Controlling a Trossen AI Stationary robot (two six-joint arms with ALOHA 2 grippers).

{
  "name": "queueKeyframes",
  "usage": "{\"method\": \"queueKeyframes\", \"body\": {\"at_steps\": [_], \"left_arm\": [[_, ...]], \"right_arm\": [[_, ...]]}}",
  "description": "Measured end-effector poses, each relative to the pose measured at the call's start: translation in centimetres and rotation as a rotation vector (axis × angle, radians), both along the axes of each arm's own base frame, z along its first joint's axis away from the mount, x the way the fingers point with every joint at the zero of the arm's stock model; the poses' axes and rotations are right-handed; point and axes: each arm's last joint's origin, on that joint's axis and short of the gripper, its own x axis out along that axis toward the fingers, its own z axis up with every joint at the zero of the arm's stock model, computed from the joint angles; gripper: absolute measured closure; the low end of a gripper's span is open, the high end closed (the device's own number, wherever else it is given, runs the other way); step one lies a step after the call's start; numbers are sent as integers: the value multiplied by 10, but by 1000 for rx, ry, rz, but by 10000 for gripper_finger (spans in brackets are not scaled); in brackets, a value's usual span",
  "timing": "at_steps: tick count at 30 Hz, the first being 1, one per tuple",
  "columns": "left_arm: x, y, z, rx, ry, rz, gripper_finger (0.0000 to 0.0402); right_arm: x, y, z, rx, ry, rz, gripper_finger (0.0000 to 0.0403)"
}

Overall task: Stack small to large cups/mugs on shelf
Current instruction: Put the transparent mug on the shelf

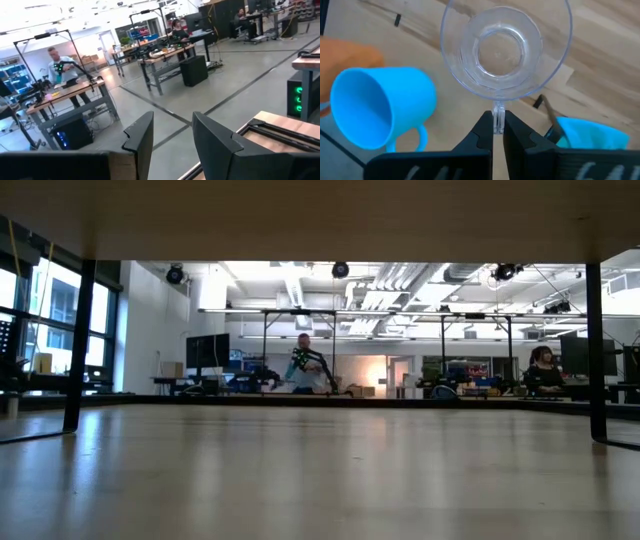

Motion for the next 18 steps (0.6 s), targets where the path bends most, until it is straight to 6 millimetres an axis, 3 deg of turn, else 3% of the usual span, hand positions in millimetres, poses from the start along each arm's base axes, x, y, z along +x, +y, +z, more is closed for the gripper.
{"method": "queueKeyframes", "body": {"at_steps": [18], "left_arm": [[0, 0, 0, -6, -13, -1, 277]], "right_arm": [[-15, 40, -1, 92, -16, -29, 403]]}}
